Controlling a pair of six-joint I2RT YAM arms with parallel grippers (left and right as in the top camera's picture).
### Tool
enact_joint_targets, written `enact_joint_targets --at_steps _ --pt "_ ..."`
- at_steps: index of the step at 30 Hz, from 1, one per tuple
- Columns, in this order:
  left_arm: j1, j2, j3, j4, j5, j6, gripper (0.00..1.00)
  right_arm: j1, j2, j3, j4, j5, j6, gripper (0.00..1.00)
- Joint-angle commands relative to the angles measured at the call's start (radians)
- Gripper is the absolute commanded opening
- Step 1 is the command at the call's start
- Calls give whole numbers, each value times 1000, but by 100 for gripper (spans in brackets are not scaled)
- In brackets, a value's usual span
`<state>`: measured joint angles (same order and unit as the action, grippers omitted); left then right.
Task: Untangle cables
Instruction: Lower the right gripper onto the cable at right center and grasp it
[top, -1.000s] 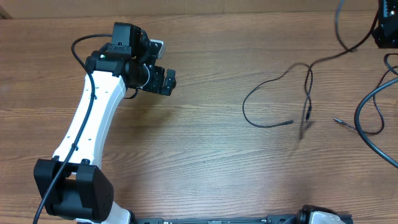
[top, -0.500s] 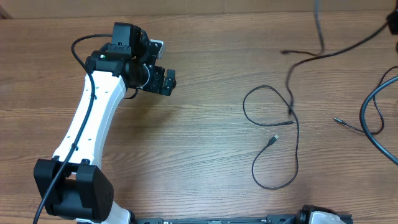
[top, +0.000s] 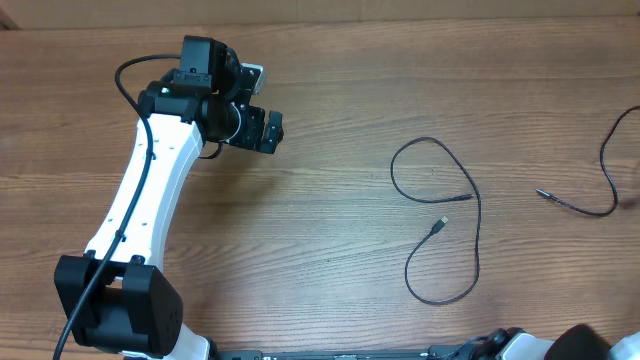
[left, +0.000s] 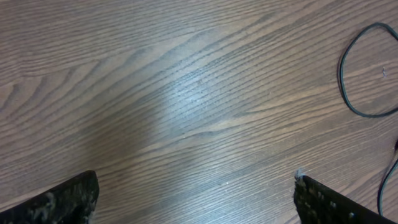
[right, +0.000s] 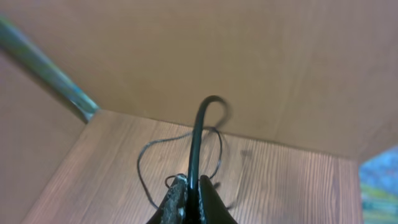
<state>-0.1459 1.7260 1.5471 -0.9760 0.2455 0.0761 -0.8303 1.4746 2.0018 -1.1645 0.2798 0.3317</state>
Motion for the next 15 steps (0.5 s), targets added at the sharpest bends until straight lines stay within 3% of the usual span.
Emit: enact_joint_targets --at_steps 1,11,15 --pt "4 -21 0 1 -2 -17 100 -102 50 14 1 -257 20 4" --pt "4 -21 0 1 -2 -17 100 -147 315 13 -119 -297 27 4" --pt "4 -21 0 1 -2 -17 100 -149 385 -53 -154 -229 143 4"
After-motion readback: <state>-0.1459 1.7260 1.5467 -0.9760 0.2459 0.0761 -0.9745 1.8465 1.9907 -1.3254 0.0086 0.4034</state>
